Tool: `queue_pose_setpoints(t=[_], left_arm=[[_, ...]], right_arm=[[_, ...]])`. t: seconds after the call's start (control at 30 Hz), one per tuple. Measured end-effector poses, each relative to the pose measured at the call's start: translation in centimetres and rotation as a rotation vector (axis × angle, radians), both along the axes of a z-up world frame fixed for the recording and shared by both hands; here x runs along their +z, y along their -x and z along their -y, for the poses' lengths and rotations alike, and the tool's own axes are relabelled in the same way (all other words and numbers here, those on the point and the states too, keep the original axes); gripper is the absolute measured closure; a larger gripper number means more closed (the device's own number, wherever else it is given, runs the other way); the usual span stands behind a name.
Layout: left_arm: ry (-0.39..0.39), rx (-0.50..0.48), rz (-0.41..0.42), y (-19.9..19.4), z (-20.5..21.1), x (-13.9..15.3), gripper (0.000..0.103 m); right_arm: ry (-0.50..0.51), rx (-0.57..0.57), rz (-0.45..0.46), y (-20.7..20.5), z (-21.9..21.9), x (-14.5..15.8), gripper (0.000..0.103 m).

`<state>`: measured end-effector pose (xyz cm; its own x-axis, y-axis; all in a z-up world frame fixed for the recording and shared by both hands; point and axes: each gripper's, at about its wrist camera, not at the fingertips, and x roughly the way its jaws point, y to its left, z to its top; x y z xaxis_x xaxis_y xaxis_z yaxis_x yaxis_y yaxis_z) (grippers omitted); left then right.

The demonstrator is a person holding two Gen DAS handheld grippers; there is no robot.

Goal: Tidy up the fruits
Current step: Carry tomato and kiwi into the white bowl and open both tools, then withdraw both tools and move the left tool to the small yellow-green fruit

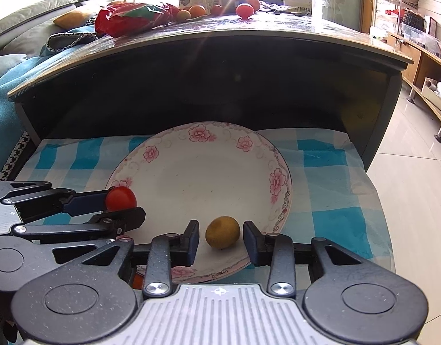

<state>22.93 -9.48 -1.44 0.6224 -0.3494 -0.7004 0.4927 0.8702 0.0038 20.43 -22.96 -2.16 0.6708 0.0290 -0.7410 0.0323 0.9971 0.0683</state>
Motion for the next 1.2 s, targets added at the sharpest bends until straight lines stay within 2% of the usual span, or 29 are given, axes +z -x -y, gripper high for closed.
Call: queue_pose_setpoints(t=[0.13,0.43,0.87,1.0,1.1,1.2], left_arm=[[0.007,-0.001,0.015,0.3,-0.5,0.9,0.061],[0.017,-0.001,0.041,1.6,-1.9,3.1,0.059],[0.029,-0.017,0.006,8.5,-6.7,6.3,0.057],[0.015,-0.028,0.009,10.8,-7.8,6.2,0.051],[0.011,-0.013,-0.015,11.7,-9.0,5.1,0.051],[-0.044,-0.027,-0.014,12.0,-9.4,3.7,0.051]], right_arm=[[-0.012,0.0,0.025,0.2,0.2,0.8,0.064],[-0.025,-0.004,0.06,1.4,0.5,2.6,0.063],[-0.021,0.017,0.056,7.2,-0.6,4.9,0.06],[-0.019,0.042,0.035,9.8,-1.6,5.1,0.06],[-0.019,0.052,0.016,11.1,-2.2,5.1,0.06],[-0.043,0.049,-0.01,12.4,-2.4,4.7,0.06]])
